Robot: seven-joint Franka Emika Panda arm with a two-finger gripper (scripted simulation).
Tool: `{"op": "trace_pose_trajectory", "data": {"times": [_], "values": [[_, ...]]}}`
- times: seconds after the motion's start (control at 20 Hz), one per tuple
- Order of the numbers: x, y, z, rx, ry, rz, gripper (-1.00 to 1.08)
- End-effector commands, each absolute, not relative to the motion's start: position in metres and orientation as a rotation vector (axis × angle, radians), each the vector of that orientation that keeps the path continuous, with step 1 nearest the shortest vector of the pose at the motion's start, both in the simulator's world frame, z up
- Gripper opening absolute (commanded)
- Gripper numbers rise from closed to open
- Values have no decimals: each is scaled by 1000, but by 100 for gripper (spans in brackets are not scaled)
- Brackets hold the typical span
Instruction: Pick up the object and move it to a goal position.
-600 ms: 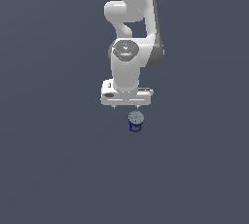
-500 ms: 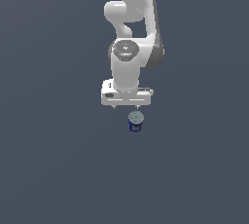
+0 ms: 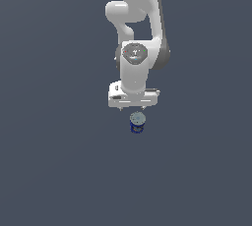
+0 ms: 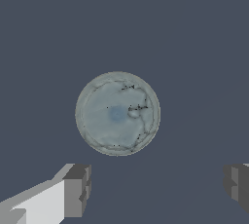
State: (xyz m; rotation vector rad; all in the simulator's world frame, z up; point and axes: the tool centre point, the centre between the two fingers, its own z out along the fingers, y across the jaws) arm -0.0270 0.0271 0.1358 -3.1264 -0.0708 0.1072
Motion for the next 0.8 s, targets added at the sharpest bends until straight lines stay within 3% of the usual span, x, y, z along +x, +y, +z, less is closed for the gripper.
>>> {"op": "trace_pose_trajectory", "data": {"times": [0.0, 0.75], "values": [[-27, 28, 135, -3126, -73, 107, 100], [-20, 34, 133, -3110, -348, 81, 100]]}}
